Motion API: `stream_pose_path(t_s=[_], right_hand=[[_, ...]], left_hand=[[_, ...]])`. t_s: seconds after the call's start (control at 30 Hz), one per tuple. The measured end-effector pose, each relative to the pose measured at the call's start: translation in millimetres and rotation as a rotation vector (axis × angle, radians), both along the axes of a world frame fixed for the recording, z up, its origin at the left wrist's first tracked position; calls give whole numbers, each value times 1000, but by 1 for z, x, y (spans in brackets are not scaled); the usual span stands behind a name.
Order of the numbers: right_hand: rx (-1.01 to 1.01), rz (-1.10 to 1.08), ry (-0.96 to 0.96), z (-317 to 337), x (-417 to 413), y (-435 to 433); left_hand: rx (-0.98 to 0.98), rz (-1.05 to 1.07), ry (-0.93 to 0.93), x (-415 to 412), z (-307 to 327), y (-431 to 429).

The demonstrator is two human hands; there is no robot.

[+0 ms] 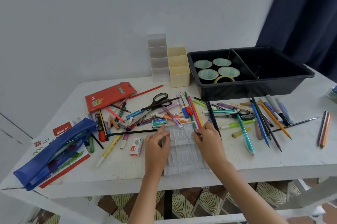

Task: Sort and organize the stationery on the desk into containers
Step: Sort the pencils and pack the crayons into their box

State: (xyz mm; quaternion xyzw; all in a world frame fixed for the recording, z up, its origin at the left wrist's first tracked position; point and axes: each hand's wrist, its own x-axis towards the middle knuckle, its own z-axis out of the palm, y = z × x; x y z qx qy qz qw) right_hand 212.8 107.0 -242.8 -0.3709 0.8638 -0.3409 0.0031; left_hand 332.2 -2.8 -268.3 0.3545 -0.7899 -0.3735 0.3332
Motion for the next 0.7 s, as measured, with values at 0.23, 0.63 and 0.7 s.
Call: stream_pose_path(t_s=[0.23, 0.63, 0.7], right_hand=[[-25, -6, 184, -11, 1, 8], [111, 136, 112, 34, -43, -65], [230, 179, 102, 30, -50, -81]], left_hand=[[-12, -9, 24, -1, -4, -3], [8, 15, 33, -2, -2, -3], [-7, 19, 33, -2, 0, -1]])
